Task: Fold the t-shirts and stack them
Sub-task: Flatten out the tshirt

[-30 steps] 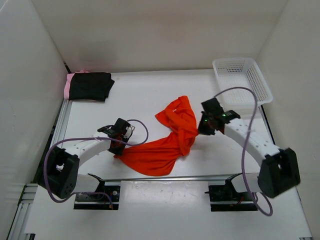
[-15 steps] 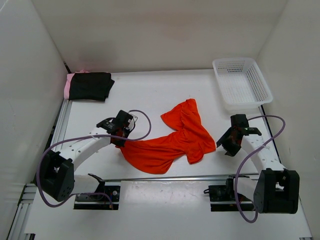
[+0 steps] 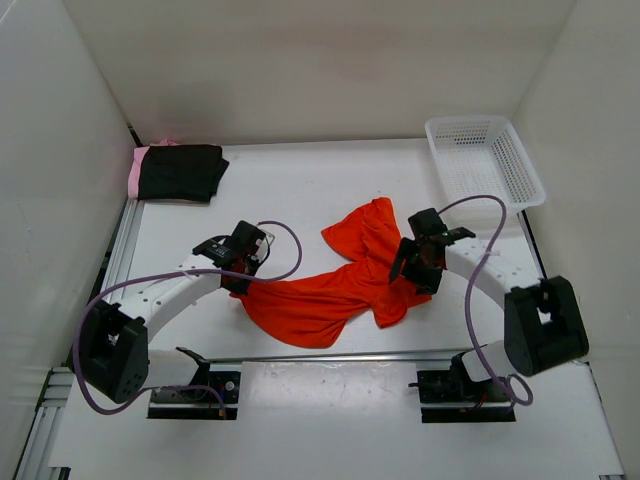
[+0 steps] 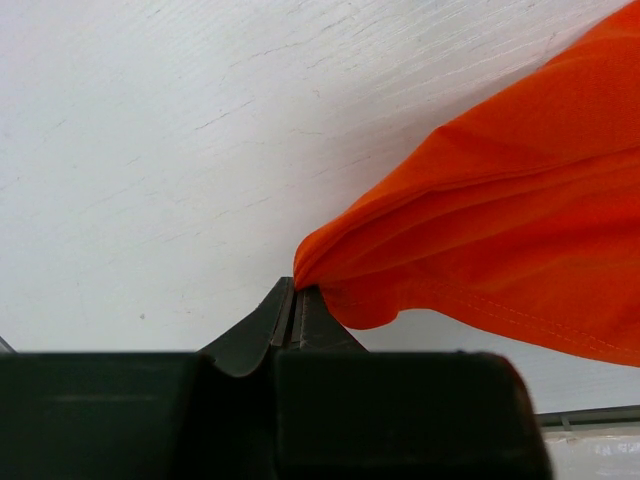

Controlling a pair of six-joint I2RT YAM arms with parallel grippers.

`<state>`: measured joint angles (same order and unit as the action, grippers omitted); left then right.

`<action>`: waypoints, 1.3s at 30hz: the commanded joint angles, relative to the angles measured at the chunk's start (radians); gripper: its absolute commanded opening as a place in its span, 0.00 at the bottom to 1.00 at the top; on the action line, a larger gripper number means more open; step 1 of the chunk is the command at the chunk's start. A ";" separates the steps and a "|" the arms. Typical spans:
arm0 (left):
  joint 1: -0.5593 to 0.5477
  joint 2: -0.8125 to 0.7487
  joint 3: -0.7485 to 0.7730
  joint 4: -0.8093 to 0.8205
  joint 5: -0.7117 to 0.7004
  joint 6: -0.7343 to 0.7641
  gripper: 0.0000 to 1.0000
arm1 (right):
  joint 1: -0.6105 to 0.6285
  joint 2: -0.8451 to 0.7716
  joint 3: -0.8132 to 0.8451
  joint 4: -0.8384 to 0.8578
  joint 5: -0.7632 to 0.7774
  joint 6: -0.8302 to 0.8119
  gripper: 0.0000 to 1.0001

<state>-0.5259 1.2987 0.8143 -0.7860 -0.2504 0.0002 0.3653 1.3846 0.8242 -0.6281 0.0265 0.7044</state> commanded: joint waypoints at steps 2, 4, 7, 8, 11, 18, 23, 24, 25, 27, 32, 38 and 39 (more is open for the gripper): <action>-0.002 -0.024 0.005 -0.001 0.007 0.000 0.10 | 0.014 0.102 0.070 -0.025 0.035 0.018 0.76; -0.002 -0.024 0.005 -0.001 0.007 0.000 0.10 | 0.014 0.125 0.079 -0.038 0.035 0.029 0.76; -0.002 -0.033 -0.004 -0.001 0.007 0.000 0.10 | 0.014 0.146 0.069 -0.038 0.035 0.039 0.60; -0.002 -0.033 -0.004 -0.001 0.007 0.000 0.10 | 0.014 0.146 0.069 -0.038 0.035 0.040 0.53; -0.002 -0.033 -0.004 -0.001 -0.003 0.000 0.10 | 0.004 0.136 0.059 -0.038 0.047 0.049 0.30; 0.018 -0.009 -0.014 0.013 -0.047 0.000 0.10 | -0.048 0.105 0.096 -0.056 0.047 0.027 0.01; 0.167 0.138 0.256 0.050 -0.119 0.000 0.10 | -0.163 0.226 0.531 -0.155 -0.069 -0.081 0.01; 0.197 0.177 0.358 0.050 -0.159 0.000 0.10 | -0.192 0.294 0.667 -0.189 -0.083 -0.109 0.01; 0.257 0.253 0.470 0.050 -0.176 0.000 0.10 | -0.203 0.327 0.963 -0.217 -0.095 -0.121 0.01; 0.303 0.330 0.859 0.041 -0.223 0.000 0.10 | -0.239 0.410 1.264 -0.252 -0.129 -0.121 0.01; 0.362 0.517 1.550 0.041 -0.225 0.000 0.10 | -0.363 0.301 1.483 -0.040 -0.224 0.013 0.01; 0.333 0.368 1.276 0.064 -0.161 0.000 0.10 | -0.364 0.053 1.036 0.136 -0.276 -0.011 0.01; 0.323 0.334 1.205 0.064 -0.150 0.000 0.10 | -0.355 0.027 0.980 0.125 -0.286 -0.023 0.01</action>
<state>-0.1951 1.6680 2.1902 -0.6449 -0.4046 -0.0010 0.0067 1.4010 1.9663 -0.5110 -0.2169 0.7040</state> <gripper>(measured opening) 0.112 0.012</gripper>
